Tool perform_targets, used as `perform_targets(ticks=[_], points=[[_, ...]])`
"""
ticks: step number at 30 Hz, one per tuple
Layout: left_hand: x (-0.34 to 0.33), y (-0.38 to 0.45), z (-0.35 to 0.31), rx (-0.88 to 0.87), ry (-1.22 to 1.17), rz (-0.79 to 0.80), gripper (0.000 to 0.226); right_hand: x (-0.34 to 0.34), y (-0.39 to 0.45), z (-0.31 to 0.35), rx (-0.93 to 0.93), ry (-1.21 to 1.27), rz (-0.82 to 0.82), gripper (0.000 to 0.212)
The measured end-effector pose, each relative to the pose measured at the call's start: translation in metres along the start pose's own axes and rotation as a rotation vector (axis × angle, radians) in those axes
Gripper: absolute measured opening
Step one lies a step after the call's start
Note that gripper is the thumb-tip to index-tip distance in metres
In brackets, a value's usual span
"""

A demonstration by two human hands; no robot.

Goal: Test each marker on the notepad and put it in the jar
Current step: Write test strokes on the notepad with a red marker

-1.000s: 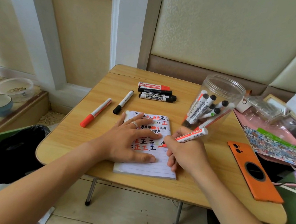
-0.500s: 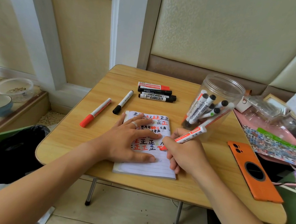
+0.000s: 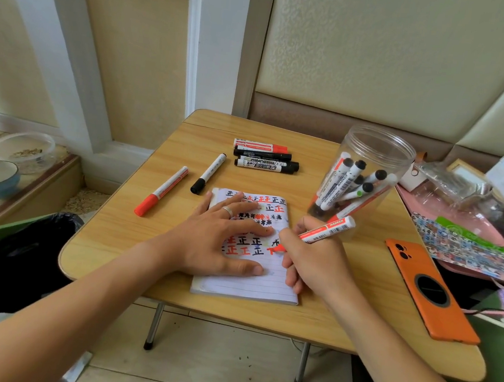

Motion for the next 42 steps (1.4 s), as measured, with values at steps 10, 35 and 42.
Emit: perform_targets(ticks=[10,35,42], points=[[0.000,0.000,0.000,-0.001,0.003,-0.001,0.075,-0.002,0.001,0.001,0.059,-0.092,0.026,0.021],[0.003,-0.003,-0.003,-0.046,0.010,-0.129,0.057,0.003,0.007,-0.001,0.099,-0.044,-0.052,0.030],[0.003,-0.008,-0.004,-0.139,-0.128,-0.267,0.051,0.001,0.005,0.006,0.214,0.264,0.068,0.018]])
Point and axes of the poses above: each hand's wrist, its own y-axis towards the middle knuckle, its own x-axis out of the back of the hand, z = x × y, the point moved 1 cm from there along y, towards the middle knuckle, and after that the axes turned 12 degrees about -y, right-handed, at the moved point
